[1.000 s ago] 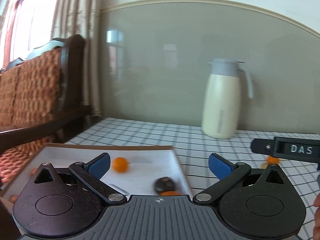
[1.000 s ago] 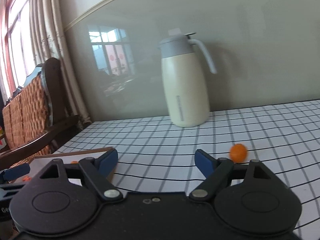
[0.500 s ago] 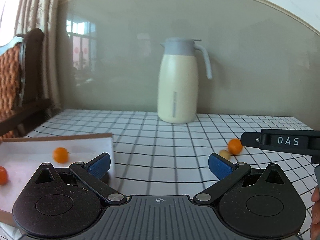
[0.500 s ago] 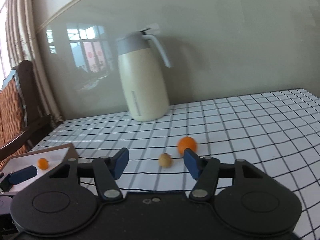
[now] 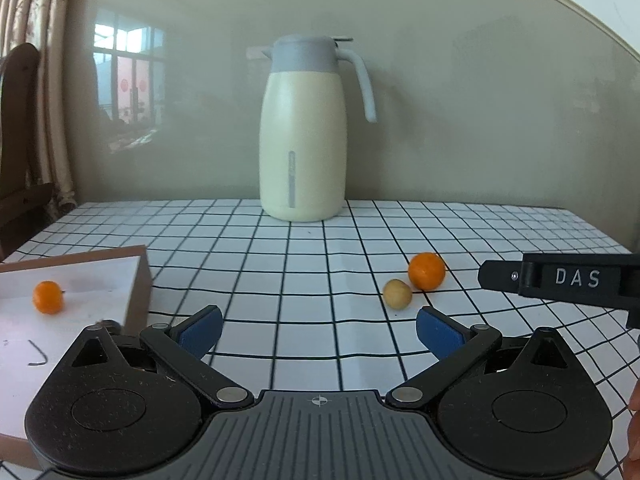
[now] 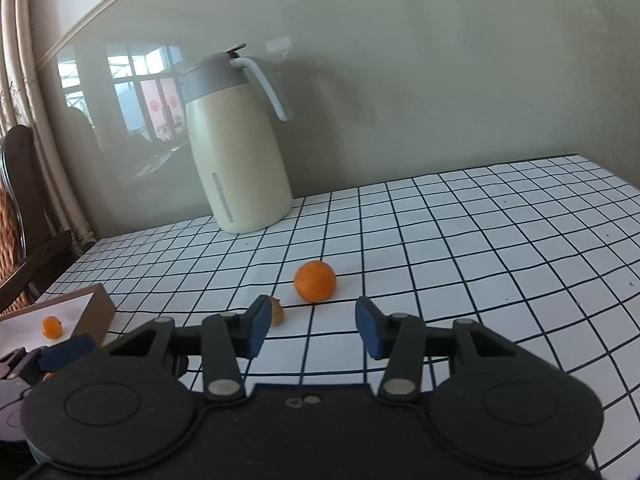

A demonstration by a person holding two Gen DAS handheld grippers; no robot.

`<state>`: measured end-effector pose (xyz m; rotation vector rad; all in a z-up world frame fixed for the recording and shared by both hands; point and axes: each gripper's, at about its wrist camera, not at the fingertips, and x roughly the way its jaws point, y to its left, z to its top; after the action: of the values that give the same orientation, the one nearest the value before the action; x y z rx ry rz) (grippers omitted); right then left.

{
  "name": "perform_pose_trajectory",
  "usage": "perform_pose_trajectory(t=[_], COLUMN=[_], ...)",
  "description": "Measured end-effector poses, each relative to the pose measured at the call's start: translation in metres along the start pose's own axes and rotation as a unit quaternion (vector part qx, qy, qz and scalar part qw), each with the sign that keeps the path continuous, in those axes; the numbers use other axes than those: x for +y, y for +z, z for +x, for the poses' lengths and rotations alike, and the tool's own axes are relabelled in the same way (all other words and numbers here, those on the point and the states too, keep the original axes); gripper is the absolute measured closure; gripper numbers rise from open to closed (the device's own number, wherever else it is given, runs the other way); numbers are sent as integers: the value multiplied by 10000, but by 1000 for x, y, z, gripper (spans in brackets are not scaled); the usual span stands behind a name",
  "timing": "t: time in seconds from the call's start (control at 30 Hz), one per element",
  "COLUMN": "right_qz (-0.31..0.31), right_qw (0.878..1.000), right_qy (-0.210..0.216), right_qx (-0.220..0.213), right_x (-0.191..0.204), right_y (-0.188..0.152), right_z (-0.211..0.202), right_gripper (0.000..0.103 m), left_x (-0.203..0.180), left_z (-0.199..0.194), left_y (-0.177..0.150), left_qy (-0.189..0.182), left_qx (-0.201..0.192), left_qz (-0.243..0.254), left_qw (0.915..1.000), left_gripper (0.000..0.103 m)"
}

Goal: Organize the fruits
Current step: 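Move both open tools from the tray to the tan fruit and orange, then close the left tool on the tan fruit while the right tool grasps the orange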

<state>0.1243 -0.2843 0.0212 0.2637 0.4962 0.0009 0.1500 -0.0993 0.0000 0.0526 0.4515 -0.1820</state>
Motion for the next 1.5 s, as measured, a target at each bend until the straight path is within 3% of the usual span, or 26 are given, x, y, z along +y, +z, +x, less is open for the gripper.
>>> perform_pose_trajectory(t=[0.07, 0.27, 0.4, 0.5, 0.87, 0.97, 1.13, 1.23, 1.5], right_qz=[0, 138, 132, 152, 222, 216, 257, 264, 205], right_qw=[10000, 9999, 9998, 9997, 9990, 9991, 9986, 9985, 9983], right_qy=[-35, -100, -151, -159, -228, -205, -187, -163, -99], right_qx=[-13, 15, 14, 64, 327, 314, 412, 452, 534], right_x=[-2, -12, -16, -19, -26, -24, -23, -21, -14], right_y=[0, 2, 4, 7, 11, 13, 12, 13, 14], right_z=[0, 5, 9, 17, 45, 49, 61, 66, 80], right_gripper=[64, 64, 66, 68, 74, 74, 75, 76, 76], left_x=[-3, -12, -24, -35, -56, -59, -57, -57, -47], left_z=[6, 29, 45, 55, 81, 92, 101, 106, 114], left_y=[1, 6, 8, 8, 13, 16, 19, 18, 20], left_qy=[-2, -207, -352, -469, -488, -457, -497, -534, -408], left_qx=[47, 297, 382, 455, 492, 561, 694, 805, 823], left_qz=[0, -51, 18, 101, 208, 188, 52, 24, 8], left_qw=[10000, 9993, 9986, 9978, 9974, 9972, 9963, 9953, 9958], left_gripper=[12, 26, 26, 40, 42, 54, 57, 75, 77])
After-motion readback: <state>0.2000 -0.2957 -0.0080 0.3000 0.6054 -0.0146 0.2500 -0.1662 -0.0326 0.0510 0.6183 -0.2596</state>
